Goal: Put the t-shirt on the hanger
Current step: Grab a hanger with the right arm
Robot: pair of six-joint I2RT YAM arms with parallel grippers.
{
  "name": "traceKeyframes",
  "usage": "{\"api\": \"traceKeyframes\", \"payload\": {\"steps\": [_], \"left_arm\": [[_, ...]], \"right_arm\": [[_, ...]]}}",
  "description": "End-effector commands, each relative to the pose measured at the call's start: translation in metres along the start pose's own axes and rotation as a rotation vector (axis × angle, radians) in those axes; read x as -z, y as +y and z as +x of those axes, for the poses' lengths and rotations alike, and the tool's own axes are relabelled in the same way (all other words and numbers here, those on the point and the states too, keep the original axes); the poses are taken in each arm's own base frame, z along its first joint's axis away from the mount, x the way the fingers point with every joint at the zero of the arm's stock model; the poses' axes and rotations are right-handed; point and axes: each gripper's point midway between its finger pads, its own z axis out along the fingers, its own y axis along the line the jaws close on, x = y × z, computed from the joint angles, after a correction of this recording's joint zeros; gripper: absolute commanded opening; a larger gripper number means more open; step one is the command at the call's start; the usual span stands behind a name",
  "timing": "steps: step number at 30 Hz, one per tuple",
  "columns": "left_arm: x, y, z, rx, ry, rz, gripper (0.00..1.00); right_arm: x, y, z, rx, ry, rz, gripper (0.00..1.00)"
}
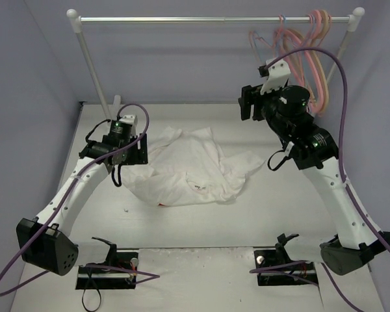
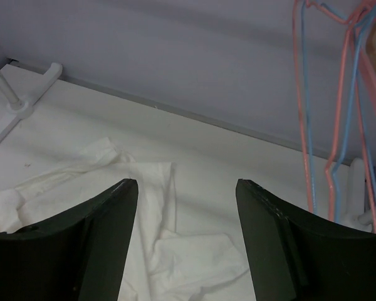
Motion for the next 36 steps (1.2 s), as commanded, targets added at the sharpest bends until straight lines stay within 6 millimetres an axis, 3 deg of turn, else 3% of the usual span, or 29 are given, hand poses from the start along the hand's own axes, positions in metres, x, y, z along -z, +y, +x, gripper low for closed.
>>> {"api": "traceKeyframes", "payload": {"steps": [1,5,6,9,10,12,14,25,36], "left_arm": [[0.006,-0.006,-0.001,-0.019,-0.039,0.065,0.7],[0.003,0.0,0.004,-0.038,-0.029,0.046,0.7],[0.003,0.002,0.004,-0.032,-0.027,0.044,0.7],[0.0,0.006,0.005,-0.017,-0.018,0.043,0.7],[0.0,0.006,0.005,-0.016,-0.018,0.045,0.7],[-0.001,0.008,0.006,-0.008,-0.015,0.041,0.7],[-0.002,0.008,0.006,-0.008,-0.013,0.043,0.7],[-0.004,0.005,0.009,0.003,0.005,0.067,0.7],[-0.006,0.003,0.009,0.02,0.016,0.096,0.7]], "right_arm": [[-0.003,-0.008,-0.036,0.075,-0.076,-0.015,0.65],[-0.013,-0.037,-0.046,0.103,-0.086,0.047,0.63],[-0.016,-0.058,-0.047,0.096,-0.087,0.091,0.59],[-0.029,-0.077,-0.055,0.085,-0.108,0.083,0.39],[-0.031,-0.093,-0.056,0.077,-0.114,0.101,0.34],[-0.042,-0.096,-0.059,0.073,-0.125,0.056,0.19],[-0.05,-0.102,-0.06,0.074,-0.129,0.033,0.15],[-0.079,-0.125,-0.063,0.059,-0.177,0.06,0.32],[-0.086,-0.137,-0.064,0.033,-0.177,0.082,0.41]]}}
